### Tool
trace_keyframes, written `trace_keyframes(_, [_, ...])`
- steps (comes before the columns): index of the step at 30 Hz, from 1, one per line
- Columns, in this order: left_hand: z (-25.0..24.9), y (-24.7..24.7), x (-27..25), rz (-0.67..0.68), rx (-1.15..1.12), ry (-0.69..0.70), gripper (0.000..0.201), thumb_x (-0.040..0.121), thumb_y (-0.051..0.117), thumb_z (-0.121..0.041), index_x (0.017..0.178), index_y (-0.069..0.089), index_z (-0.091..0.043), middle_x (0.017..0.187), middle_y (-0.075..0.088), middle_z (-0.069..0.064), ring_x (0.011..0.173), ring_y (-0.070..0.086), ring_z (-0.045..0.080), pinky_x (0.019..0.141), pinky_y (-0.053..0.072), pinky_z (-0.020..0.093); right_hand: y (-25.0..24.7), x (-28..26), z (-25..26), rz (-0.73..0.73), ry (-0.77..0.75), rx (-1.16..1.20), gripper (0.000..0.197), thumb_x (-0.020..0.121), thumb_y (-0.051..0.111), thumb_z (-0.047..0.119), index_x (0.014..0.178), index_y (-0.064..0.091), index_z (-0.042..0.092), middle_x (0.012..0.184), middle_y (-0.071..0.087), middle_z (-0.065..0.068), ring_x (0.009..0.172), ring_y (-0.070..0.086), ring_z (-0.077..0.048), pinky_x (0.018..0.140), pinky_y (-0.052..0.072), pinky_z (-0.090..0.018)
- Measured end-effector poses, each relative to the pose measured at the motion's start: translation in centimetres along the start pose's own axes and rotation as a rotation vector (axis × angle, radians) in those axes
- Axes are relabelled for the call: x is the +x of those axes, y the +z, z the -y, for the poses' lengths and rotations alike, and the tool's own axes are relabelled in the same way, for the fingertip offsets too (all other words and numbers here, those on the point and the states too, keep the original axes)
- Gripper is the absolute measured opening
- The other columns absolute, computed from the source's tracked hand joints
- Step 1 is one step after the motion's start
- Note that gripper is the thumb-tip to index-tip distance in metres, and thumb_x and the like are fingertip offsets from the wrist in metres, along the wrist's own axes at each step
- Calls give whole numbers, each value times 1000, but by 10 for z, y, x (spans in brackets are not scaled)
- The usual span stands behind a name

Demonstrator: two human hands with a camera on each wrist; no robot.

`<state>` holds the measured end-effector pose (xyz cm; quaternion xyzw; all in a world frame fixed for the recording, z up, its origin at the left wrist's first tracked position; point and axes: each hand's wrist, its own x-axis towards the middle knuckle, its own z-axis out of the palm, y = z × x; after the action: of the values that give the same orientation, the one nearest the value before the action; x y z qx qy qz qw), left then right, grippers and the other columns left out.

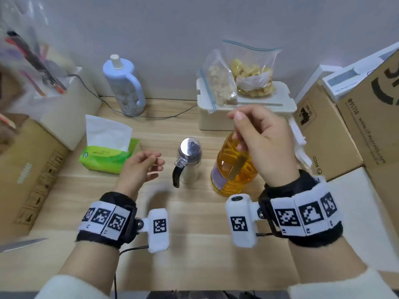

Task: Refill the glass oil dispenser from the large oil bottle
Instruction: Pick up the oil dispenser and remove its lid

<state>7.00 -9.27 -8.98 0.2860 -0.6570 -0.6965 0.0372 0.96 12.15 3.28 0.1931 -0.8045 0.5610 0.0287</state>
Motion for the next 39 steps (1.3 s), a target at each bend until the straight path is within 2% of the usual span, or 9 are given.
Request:
trace_keyframes(7, [24,17,56,364,388,116,71,68,63,18,121,41,-24,117,53,0,114,50,21,86,48,35,61,-13,-27,257,17,-175,19,89,55,28,81,69,19,56,61,11,52,58,-9,55,50,-35])
trace_keyframes(12, [19,44,64,627,291,213,46,77,62,10,106,47,-22,89,57,-6,76,58,-6,72,49,17,75,-22,-47,332,95,-282,27,91,50,32,79,64,13,65,65,-4,61,61,-20,62,52,-44])
trace_keyframes(15, [27,53,65,552,262,204,32,77,64,1,96,53,-22,84,58,-11,74,57,-9,68,43,6,77,-26,-53,326,136,-279,22,91,48,34,80,59,18,65,59,4,62,59,-15,62,52,-41])
trace_keyframes(20, [41,51,52,313,157,160,58,50,82,-24,100,55,-37,100,68,-9,93,63,6,81,50,26,80,-24,-57,159,153,-186,18,85,48,42,95,53,28,84,55,4,73,55,-10,68,49,-23])
trace_keyframes(25, [18,50,19,-182,223,228,76,41,65,-57,109,48,-29,106,60,-4,95,59,13,78,46,28,99,-18,-49,27,205,-68,61,76,58,50,125,22,39,105,30,20,98,39,5,85,40,-10])
trace_keyframes(29, [3,52,-2,-285,193,292,81,43,56,-60,112,48,-19,105,57,-2,91,58,13,73,42,23,112,-10,-38,-33,268,40,85,74,62,53,142,18,26,115,37,6,101,37,9,81,28,7])
trace_keyframes(33, [-6,46,-14,-240,210,286,76,40,59,-57,107,46,-24,95,60,-9,89,58,12,74,43,26,110,-3,-27,6,335,117,113,50,52,68,147,17,21,127,51,11,121,48,-4,97,38,-13])
trace_keyframes(35, [-7,42,-15,-215,198,270,72,38,65,-53,104,42,-34,94,60,-13,93,60,12,81,48,32,110,-5,-19,20,324,161,108,51,58,64,145,25,21,128,58,7,118,55,-7,101,44,-29])
trace_keyframes(39, [-11,35,-18,-215,221,299,70,39,76,-43,102,48,-38,88,56,-19,88,58,8,84,51,39,103,-5,-10,127,301,300,44,60,75,46,101,62,35,82,68,11,64,60,6,56,44,-9])
